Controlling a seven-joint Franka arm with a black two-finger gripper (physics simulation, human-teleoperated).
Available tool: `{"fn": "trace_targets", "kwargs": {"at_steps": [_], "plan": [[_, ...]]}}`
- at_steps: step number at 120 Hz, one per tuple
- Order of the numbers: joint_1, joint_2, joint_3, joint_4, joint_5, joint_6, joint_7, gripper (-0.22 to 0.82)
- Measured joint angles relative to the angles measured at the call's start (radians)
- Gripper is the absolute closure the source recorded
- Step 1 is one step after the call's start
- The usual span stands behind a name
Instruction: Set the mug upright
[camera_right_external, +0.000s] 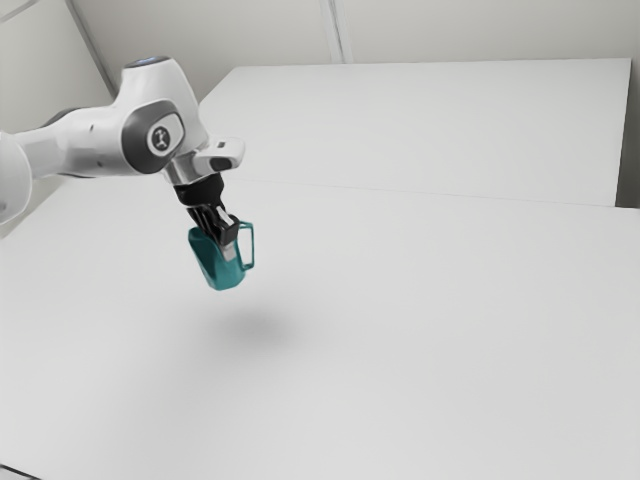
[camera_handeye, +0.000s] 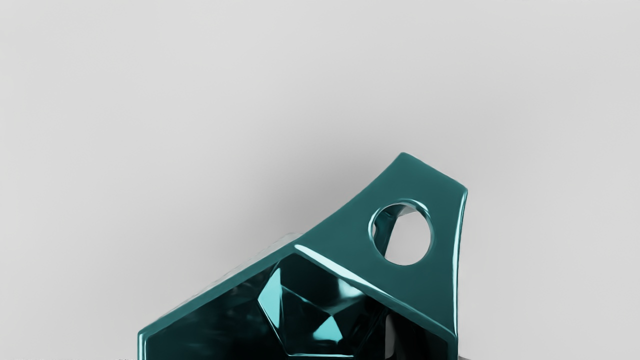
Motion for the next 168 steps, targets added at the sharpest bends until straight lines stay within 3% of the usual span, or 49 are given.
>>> {"fn": "trace_targets", "kwargs": {"at_steps": [100, 168], "plan": [[-0.016, 0.136, -0.003, -0.012, 0.094, 0.217, -0.236, 0.79], [-0.016, 0.210, -0.003, -0.012, 0.095, 0.265, -0.289, 0.79]]}}
